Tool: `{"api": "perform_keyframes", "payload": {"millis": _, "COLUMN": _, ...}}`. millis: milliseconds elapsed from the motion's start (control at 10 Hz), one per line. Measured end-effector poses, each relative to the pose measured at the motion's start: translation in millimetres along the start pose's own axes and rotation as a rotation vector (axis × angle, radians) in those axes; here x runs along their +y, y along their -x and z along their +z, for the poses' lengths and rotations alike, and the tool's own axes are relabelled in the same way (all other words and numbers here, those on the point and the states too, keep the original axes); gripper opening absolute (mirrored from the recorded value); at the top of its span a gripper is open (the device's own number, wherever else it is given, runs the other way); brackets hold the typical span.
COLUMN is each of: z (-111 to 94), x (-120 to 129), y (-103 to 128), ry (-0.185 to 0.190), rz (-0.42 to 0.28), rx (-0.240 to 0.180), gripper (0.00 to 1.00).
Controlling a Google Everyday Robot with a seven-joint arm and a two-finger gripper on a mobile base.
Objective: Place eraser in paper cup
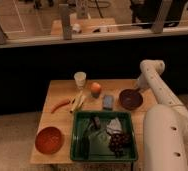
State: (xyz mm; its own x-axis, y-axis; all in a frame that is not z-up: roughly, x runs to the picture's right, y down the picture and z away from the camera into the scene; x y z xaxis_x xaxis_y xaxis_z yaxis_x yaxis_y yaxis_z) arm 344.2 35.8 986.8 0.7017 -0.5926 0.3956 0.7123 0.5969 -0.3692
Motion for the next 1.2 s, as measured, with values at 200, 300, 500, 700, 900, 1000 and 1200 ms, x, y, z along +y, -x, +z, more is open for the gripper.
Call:
{"api": "perform_keyframes", "payload": {"millis": 200, "z": 0.0, "x": 0.0, "y": 0.0, "ry": 0.000, "rz": 0.000, "rx": 0.000, "gripper": 0.56}}
{"api": "perform_keyframes", "payload": {"millis": 300, "z": 0.0, "x": 0.0, "y": 0.0, "ry": 0.000, "rz": 0.000, "rx": 0.000, "gripper": 0.64}}
{"api": "perform_keyframes", "payload": {"millis": 500, "z": 0.1, "x": 0.4, "y": -0.1, "ry": 0.001, "rz": 0.000, "rx": 0.000, "gripper": 0.80}}
{"api": "perform_keyframes", "payload": {"millis": 700, "z": 0.4, "x": 1.7, "y": -0.4, "ry": 0.003, "rz": 0.001, "rx": 0.000, "gripper": 0.80}}
{"api": "perform_keyframes", "payload": {"millis": 900, "z": 0.6, "x": 6.9, "y": -0.5, "ry": 0.014, "rz": 0.003, "rx": -0.002, "gripper": 0.80}}
{"api": "perform_keyframes", "payload": {"millis": 1000, "z": 2.8, "x": 4.9, "y": 1.1, "ry": 0.013, "rz": 0.000, "rx": -0.004, "gripper": 0.80}}
{"api": "perform_keyframes", "payload": {"millis": 1200, "z": 3.0, "x": 1.0, "y": 2.1, "ry": 0.008, "rz": -0.003, "rx": -0.004, "gripper": 0.80}}
